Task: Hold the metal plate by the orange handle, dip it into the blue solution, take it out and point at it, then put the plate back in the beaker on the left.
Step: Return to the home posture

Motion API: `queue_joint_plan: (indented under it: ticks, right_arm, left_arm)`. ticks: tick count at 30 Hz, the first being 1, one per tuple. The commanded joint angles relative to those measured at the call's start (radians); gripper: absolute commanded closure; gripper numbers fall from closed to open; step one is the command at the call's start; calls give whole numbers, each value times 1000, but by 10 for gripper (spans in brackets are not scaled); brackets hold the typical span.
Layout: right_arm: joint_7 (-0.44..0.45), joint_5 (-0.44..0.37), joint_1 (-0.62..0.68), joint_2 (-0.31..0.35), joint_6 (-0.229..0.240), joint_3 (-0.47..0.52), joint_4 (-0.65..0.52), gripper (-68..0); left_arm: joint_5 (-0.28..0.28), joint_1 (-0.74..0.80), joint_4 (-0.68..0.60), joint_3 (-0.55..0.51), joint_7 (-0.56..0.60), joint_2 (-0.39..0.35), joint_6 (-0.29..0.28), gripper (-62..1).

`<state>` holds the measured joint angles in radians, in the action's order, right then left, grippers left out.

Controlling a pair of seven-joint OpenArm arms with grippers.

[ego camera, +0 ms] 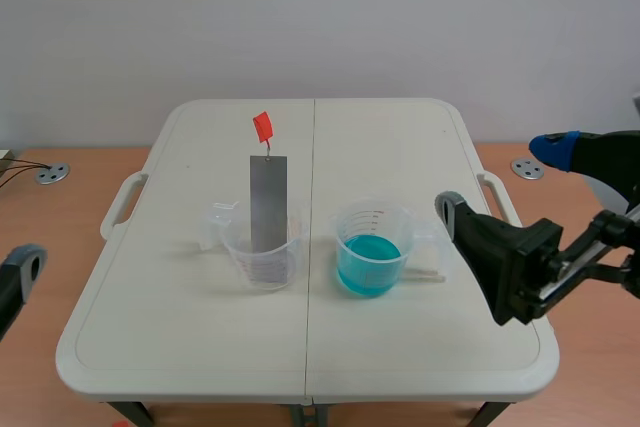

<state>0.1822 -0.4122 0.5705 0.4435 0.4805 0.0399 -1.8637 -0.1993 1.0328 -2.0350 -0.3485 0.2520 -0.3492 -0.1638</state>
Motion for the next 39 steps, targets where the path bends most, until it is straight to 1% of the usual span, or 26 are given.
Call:
queue_joint_plan:
  ticks: [1, 4, 6, 7, 12, 14, 19, 26, 32, 39]
  right_arm:
    - [6, -11, 19, 5, -18, 15, -30, -664]
    - [5, -12, 79, 5, -25, 28, -60, -663]
    - [4, -12, 116, 5, -34, 35, -78, -663]
    - [4, -12, 134, 5, -44, 40, -86, -663]
    - [4, -12, 215, 5, -56, 67, -114, -663]
    - [5, -12, 238, 5, -66, 75, -117, -663]
    - [9, -12, 275, 5, -70, 85, -117, -663]
    - [8, -12, 274, 5, -70, 85, -117, -663]
    - [8, -12, 274, 5, -70, 84, -117, -663]
    - [8, -12, 274, 5, -70, 84, -117, -663]
  left_arm:
    - [-3, -6, -13, 15, 14, 11, -30, -623]
    - [3, -6, -32, 41, 14, 11, -106, -623]
    - [5, -5, -35, 55, 12, 11, -140, -623]
    - [5, -5, -35, 60, 7, 11, -148, -623]
    - [5, 6, -34, 74, -43, 26, -166, -623]
    - [5, 18, -34, 74, -39, 37, -166, -623]
    - [5, 16, -34, 75, -43, 50, -167, -623]
    - [5, 14, -18, 80, -73, 50, -172, -623]
    - [5, 13, 6, 81, -71, 50, -172, -623]
    - [5, 13, 7, 81, -70, 50, -172, -623]
